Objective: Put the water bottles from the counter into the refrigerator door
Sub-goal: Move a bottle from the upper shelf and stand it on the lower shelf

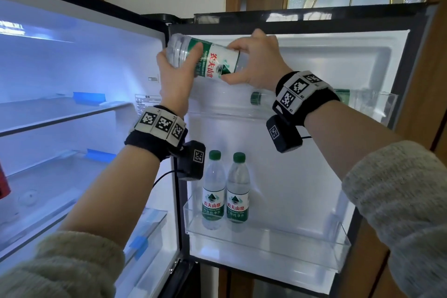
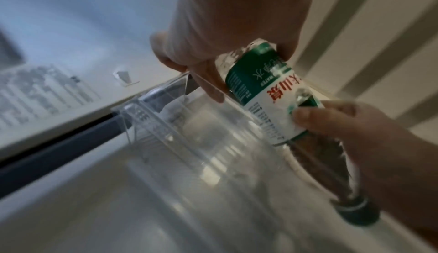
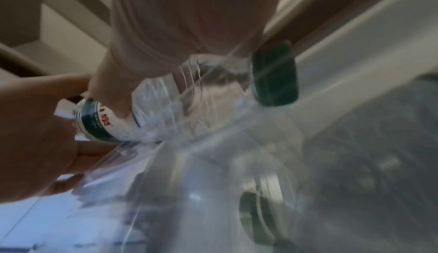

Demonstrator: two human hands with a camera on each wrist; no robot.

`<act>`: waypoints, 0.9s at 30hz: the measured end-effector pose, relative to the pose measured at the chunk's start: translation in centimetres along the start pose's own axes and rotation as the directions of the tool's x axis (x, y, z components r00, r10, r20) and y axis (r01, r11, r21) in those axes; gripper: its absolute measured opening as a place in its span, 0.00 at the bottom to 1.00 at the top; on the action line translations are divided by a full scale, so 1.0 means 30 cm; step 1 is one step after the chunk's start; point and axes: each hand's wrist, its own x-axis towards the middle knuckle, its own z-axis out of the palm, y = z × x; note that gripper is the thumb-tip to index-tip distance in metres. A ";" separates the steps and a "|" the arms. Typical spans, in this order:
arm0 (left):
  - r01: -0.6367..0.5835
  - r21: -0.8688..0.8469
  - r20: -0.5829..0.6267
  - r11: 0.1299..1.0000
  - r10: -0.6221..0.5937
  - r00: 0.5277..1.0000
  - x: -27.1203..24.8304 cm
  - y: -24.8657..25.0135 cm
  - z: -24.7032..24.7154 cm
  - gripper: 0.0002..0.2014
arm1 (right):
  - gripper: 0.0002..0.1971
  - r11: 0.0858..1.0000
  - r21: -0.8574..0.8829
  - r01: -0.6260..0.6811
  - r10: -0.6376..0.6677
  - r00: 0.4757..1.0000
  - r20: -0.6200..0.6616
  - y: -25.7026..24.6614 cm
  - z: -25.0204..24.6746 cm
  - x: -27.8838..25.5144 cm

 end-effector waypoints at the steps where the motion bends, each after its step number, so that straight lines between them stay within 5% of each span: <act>1: 0.014 -0.125 0.019 0.992 -0.012 1.000 -0.002 0.013 -0.008 0.31 | 0.34 0.996 -0.064 0.057 -0.058 0.998 -0.010 -0.008 -0.003 -0.002; 8: 0.027 -0.319 -0.038 0.947 -0.041 0.998 -0.054 0.052 -0.057 0.27 | 0.36 0.958 -0.186 0.219 -0.233 0.971 -0.060 -0.050 -0.036 -0.020; 14: 0.042 -0.518 -0.179 0.854 -0.156 0.972 -0.169 0.002 -0.094 0.19 | 0.37 0.966 -0.080 0.247 -0.251 0.966 -0.056 -0.069 0.005 -0.061; 18: -0.008 -0.611 -0.202 0.791 -0.146 0.968 -0.246 -0.087 -0.139 0.10 | 0.44 0.966 -0.064 0.249 -0.257 0.947 -0.192 -0.073 0.089 -0.124; 21: 0.050 -0.710 -0.193 0.702 -0.262 0.946 -0.311 -0.159 -0.160 0.19 | 0.51 0.974 0.054 0.218 -0.190 0.927 -0.322 -0.078 0.175 -0.198; 23: 0.123 -0.731 -0.144 0.672 -0.328 0.934 -0.356 -0.195 -0.167 0.10 | 0.56 0.954 0.219 0.205 -0.115 0.925 -0.362 -0.081 0.234 -0.255; 27: 0.259 -0.811 -0.035 0.525 -0.484 0.874 -0.438 -0.292 -0.185 0.15 | 0.55 0.858 0.472 0.204 -0.053 0.948 -0.313 -0.073 0.332 -0.348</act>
